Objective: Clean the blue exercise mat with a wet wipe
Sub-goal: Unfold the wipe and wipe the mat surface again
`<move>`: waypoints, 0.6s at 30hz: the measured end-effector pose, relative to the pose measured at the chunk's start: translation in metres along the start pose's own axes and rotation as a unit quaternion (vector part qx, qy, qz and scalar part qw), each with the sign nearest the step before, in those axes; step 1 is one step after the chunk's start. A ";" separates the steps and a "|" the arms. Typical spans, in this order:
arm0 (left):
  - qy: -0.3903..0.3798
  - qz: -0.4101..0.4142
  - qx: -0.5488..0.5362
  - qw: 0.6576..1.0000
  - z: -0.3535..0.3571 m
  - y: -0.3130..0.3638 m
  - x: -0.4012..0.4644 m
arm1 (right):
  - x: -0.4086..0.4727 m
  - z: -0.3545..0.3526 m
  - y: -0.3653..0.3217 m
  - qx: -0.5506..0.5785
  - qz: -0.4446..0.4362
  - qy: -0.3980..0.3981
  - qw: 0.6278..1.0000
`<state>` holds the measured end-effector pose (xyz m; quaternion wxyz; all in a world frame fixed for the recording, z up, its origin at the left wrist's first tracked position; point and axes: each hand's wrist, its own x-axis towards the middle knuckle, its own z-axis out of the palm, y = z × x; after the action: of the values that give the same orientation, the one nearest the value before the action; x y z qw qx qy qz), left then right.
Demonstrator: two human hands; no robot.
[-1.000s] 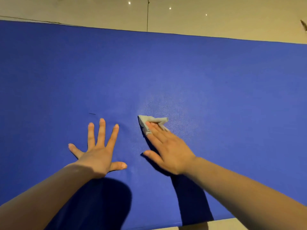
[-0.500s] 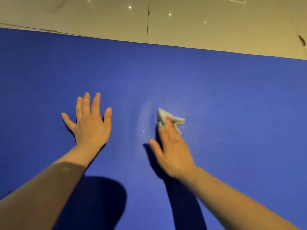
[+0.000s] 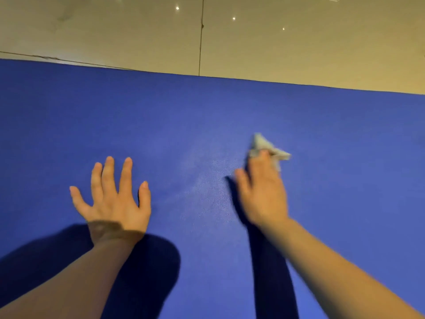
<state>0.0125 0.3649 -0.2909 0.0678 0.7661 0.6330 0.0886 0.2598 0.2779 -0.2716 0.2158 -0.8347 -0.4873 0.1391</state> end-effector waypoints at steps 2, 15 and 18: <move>0.017 0.004 -0.002 1.000 0.002 -0.001 -0.001 | -0.019 0.030 -0.040 -0.019 -0.148 -0.060 0.987; 0.046 0.025 0.039 0.998 0.005 -0.002 0.003 | 0.086 -0.026 0.030 -0.049 0.163 0.014 0.985; 0.041 0.023 0.035 0.998 0.005 -0.003 0.002 | 0.079 0.011 -0.021 -0.053 -0.016 -0.025 0.998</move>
<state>0.0110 0.3672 -0.2963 0.0136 0.7783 0.6198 0.0992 0.2776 0.3590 -0.2720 0.1606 -0.8335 -0.5123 0.1307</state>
